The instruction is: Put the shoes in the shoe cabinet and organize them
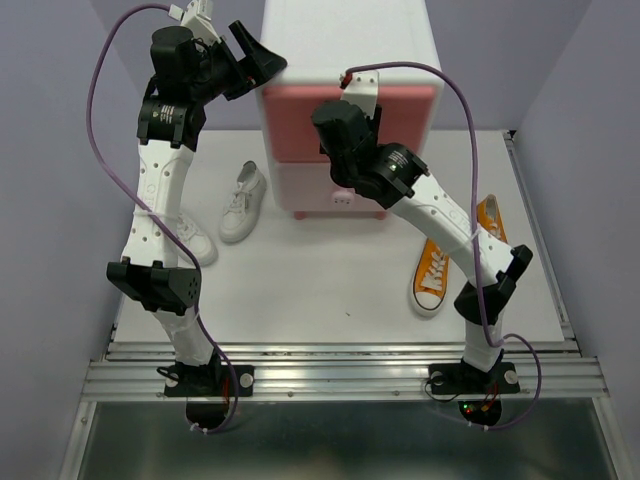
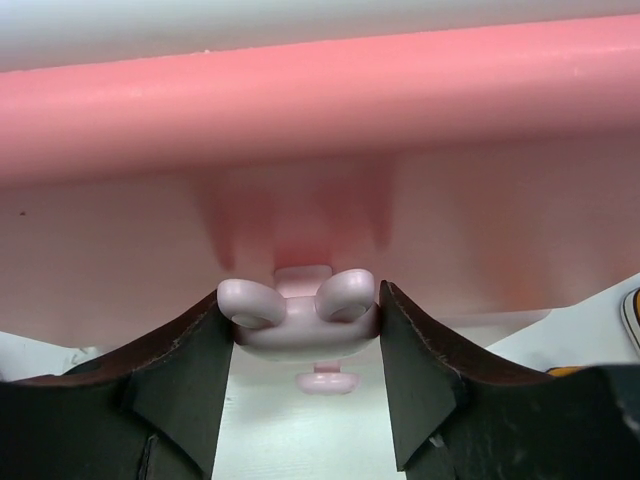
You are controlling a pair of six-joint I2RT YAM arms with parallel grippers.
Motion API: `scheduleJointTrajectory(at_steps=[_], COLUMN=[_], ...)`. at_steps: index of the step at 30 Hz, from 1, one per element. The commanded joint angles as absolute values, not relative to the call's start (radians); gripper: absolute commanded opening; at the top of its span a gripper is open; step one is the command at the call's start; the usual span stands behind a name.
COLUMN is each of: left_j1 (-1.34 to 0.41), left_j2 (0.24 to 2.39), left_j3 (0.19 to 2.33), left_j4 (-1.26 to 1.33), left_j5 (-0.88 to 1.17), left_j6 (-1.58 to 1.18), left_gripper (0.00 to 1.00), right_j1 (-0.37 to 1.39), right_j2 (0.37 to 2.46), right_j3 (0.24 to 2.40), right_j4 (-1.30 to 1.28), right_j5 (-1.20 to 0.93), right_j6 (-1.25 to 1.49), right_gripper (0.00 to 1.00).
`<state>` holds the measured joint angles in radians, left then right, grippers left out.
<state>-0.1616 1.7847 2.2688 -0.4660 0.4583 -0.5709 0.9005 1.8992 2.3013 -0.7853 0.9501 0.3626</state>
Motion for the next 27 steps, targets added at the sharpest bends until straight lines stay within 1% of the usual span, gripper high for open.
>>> scheduleJointTrajectory(at_steps=[1, 4, 5, 6, 7, 10, 16, 22, 27], left_j1=[-0.158, -0.158, -0.158, -0.158, -0.158, -0.16, -0.166, -0.187, -0.193], left_j2=[1.812, 1.821, 1.824, 1.827, 1.828, 1.832, 1.821, 1.81, 1.801], left_j3=[2.258, 2.255, 2.253, 2.252, 2.252, 2.247, 2.215, 2.181, 2.148], left_j4=[-0.555, -0.552, -0.552, -0.552, -0.552, -0.555, -0.575, -0.584, -0.594], left_j5=[0.431, 0.43, 0.428, 0.426, 0.425, 0.407, 0.37, 0.324, 0.299], left_j6=[-0.525, -0.537, -0.538, -0.54, -0.543, -0.543, -0.532, -0.509, -0.505], left_gripper=[0.96, 0.96, 0.95, 0.95, 0.95, 0.95, 0.95, 0.95, 0.94], right_j1=[0.888, 0.888, 0.888, 0.888, 0.888, 0.888, 0.897, 0.916, 0.977], right_j2=[1.858, 1.769, 1.716, 1.692, 1.671, 1.609, 1.546, 1.494, 1.467], right_j3=[2.277, 2.127, 2.044, 2.043, 1.984, 1.916, 1.846, 1.812, 1.822], right_j4=[-0.723, -0.671, -0.655, -0.641, -0.629, -0.644, -0.689, -0.741, -0.82], right_j5=[0.888, 0.812, 0.778, 0.778, 0.747, 0.695, 0.595, 0.588, 0.584], right_j6=[0.39, 0.394, 0.417, 0.426, 0.436, 0.457, 0.489, 0.531, 0.6], right_gripper=[0.16, 0.01, 0.01, 0.01, 0.01, 0.01, 0.01, 0.01, 0.01])
